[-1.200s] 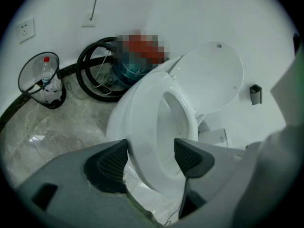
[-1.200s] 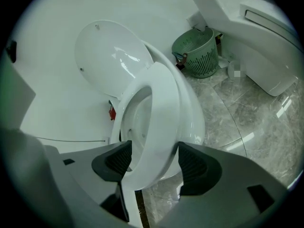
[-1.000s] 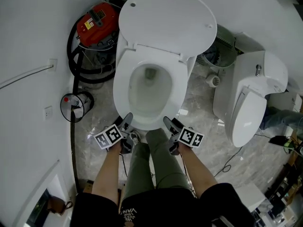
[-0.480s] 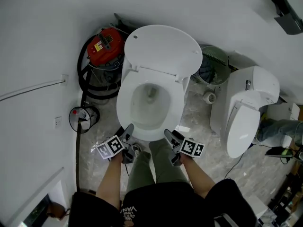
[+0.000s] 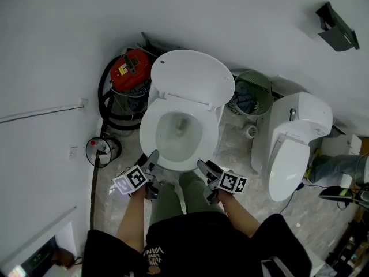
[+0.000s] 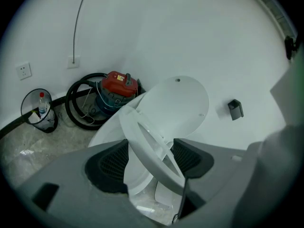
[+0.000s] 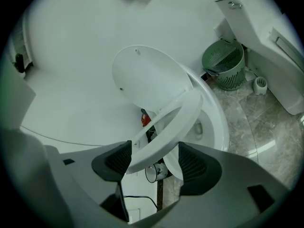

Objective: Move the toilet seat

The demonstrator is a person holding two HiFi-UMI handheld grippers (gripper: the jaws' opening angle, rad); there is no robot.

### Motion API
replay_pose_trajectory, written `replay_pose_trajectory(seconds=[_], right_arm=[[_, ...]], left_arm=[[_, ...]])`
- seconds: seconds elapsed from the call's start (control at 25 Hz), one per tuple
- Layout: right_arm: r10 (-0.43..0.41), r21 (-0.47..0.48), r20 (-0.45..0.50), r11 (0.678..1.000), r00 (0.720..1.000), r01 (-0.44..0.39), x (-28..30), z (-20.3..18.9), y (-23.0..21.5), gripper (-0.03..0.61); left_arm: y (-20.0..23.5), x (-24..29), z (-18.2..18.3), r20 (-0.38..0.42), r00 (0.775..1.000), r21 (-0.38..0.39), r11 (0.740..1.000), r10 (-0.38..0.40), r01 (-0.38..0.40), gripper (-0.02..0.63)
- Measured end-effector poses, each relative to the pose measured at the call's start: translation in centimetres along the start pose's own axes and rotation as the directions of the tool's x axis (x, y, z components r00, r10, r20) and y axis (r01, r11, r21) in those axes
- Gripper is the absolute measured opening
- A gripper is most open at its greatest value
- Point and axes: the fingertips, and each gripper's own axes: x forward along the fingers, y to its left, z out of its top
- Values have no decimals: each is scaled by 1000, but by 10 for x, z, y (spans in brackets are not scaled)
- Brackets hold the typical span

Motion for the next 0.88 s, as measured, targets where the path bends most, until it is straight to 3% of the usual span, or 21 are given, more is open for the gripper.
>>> replay_pose_trajectory(seconds=[0.48,0.88], right_arm=[[44,-58,52,998,998,-41,-10,40,34,293],[66,17,224,997,972,-72,-16,81,59,296]], left_arm=[[-40,1,39,29,999,69,997,-44,42,296],[-81,9,69,-65,984,119,978,-164,171,310]])
